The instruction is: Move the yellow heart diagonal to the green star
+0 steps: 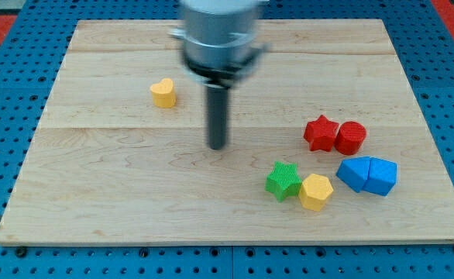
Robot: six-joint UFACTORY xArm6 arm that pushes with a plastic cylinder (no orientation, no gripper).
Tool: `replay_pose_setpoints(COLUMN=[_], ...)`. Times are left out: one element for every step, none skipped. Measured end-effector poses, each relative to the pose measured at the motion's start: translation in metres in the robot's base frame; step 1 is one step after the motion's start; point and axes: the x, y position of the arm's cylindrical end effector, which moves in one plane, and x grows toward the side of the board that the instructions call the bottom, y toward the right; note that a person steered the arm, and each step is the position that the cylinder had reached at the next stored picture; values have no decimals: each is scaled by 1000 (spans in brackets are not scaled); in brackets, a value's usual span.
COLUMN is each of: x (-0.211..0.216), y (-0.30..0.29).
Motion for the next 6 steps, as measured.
replay_pose_setpoints(x=[-7, -80, -95, -73, -29, -5], y=[-109, -125, -68, -13, 24, 37])
